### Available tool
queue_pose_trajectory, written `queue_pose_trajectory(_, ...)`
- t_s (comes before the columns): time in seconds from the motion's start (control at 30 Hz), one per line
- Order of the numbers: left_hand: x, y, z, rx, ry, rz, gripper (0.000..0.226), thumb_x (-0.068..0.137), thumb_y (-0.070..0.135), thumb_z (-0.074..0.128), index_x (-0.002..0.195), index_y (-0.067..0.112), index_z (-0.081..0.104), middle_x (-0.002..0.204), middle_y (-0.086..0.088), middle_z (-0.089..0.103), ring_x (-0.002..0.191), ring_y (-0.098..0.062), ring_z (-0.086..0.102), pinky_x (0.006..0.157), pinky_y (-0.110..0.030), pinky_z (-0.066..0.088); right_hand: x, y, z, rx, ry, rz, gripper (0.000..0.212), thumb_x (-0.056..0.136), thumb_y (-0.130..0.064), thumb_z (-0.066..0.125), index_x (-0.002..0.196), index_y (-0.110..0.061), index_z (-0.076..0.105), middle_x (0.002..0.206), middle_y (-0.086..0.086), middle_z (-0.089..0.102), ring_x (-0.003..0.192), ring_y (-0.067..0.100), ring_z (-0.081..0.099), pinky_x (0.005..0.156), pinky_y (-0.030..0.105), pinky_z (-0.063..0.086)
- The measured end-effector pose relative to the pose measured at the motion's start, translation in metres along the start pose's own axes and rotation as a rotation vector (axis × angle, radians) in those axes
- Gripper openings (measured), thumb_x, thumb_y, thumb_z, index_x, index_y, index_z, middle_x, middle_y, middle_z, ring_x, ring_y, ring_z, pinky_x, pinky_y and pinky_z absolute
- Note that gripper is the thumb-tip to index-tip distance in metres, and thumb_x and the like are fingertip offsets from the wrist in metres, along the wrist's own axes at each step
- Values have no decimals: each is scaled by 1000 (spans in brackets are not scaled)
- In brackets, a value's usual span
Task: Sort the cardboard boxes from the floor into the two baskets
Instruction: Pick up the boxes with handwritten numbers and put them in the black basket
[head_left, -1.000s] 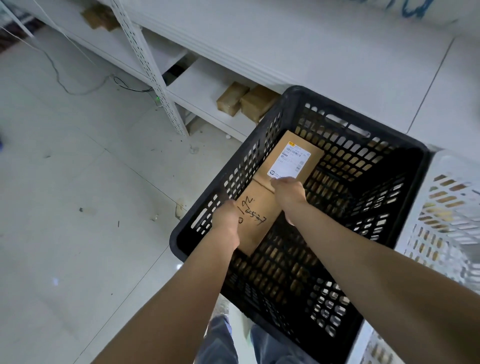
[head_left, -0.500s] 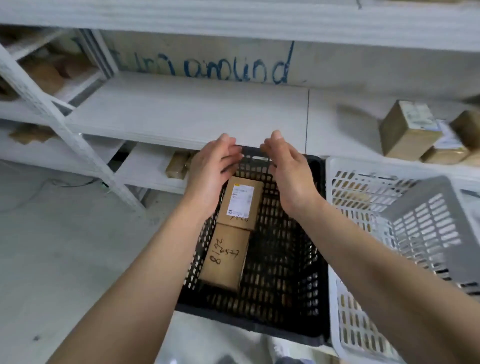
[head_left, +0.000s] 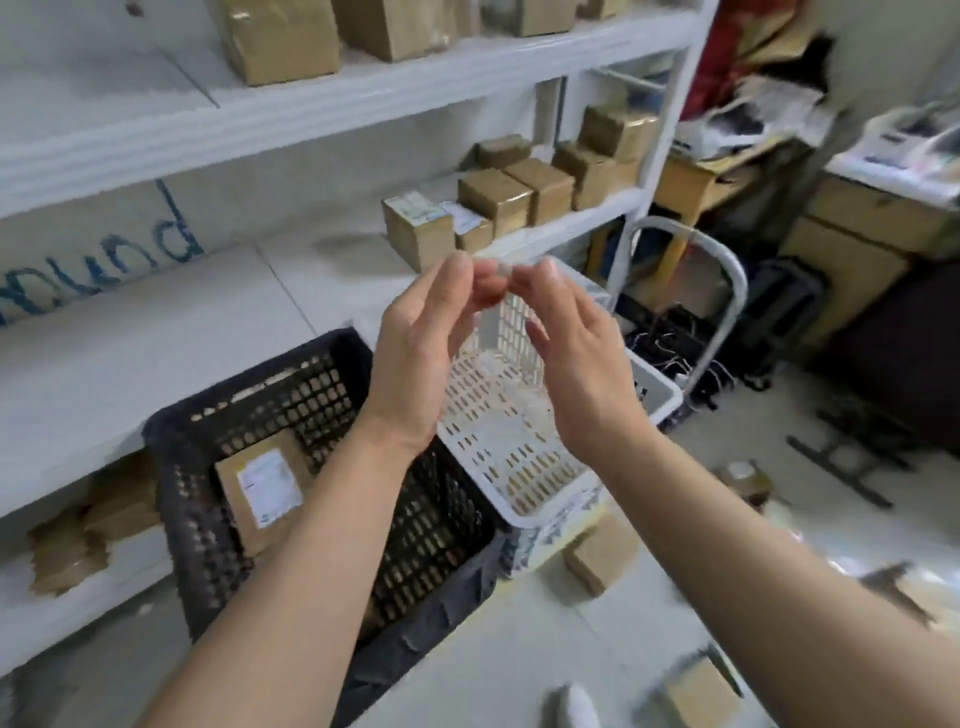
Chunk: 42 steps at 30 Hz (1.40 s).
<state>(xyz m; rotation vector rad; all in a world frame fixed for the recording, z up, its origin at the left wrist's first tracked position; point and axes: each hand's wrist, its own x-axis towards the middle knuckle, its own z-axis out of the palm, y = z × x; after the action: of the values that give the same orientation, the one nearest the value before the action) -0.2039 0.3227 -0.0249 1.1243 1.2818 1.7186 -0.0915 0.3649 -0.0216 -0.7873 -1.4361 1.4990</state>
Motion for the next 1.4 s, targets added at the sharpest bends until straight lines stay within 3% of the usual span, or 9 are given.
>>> queue_pose_trajectory(0.17, -5, -11, 103, -90, -247, -37, 43, 93, 47, 37, 106, 15, 64, 108, -9, 68, 110, -22, 63, 108, -44, 41, -40, -18, -101, -82, 357, -54, 30, 95, -47, 44, 96, -27, 67, 109, -4, 69, 103, 4, 61, 92, 26, 44)
queue_pose_trajectory(0.3, -24, -23, 191, -169, -431, -78, 42, 92, 46, 35, 102, 18, 65, 103, -6, 69, 109, -22, 64, 107, -41, 41, -92, -36, -184, -110, 626, -79, 28, 96, -44, 45, 87, -29, 67, 106, 3, 69, 97, 8, 63, 88, 24, 44)
queue_pose_trajectory(0.37, -37, -30, 235, -204, -507, -102, 44, 92, 46, 35, 102, 15, 65, 102, -7, 70, 107, -22, 65, 105, -39, 43, -121, -43, -222, -130, 732, -88, 29, 93, -50, 46, 92, -30, 67, 107, -4, 69, 102, 1, 62, 90, 23, 43)
queue_pose_trajectory(0.47, -63, -36, 296, -226, -628, -140, 43, 92, 47, 35, 100, 18, 65, 102, -6, 70, 107, -22, 65, 103, -38, 44, -164, -50, -278, -144, 881, -76, 36, 83, -59, 46, 93, -31, 67, 112, -4, 68, 113, 3, 58, 100, 30, 40)
queue_pose_trajectory(0.63, -110, -47, 377, -204, -737, -172, 44, 92, 47, 34, 101, 17, 64, 103, -7, 69, 106, -21, 65, 100, -37, 46, -227, -52, -356, -136, 1010, -49, 32, 94, -53, 43, 98, -30, 65, 117, -5, 66, 119, 7, 54, 111, 39, 34)
queue_pose_trajectory(0.93, -167, -92, 491, -150, -843, -274, 45, 92, 47, 36, 101, 14, 65, 105, -13, 68, 105, -24, 65, 101, -39, 47, -293, -34, -465, -75, 1160, 71, 26, 95, -49, 42, 97, -31, 60, 117, -7, 63, 121, 15, 52, 109, 38, 35)
queue_pose_trajectory(1.1, -176, -119, 539, -120, -954, -334, 45, 91, 47, 37, 101, 13, 65, 102, -10, 68, 102, -21, 66, 93, -31, 49, -314, -18, -501, -34, 1268, 125, 32, 86, -57, 47, 96, -31, 60, 117, -6, 63, 121, 16, 53, 108, 37, 36)
queue_pose_trajectory(1.4, -164, -190, 618, 11, -1226, -394, 50, 92, 50, 36, 104, 11, 65, 106, -13, 68, 102, -23, 65, 95, -34, 50, -323, 40, -550, 72, 1599, 204, 49, 72, -68, 50, 98, -28, 61, 115, -6, 65, 118, 11, 54, 109, 39, 36)
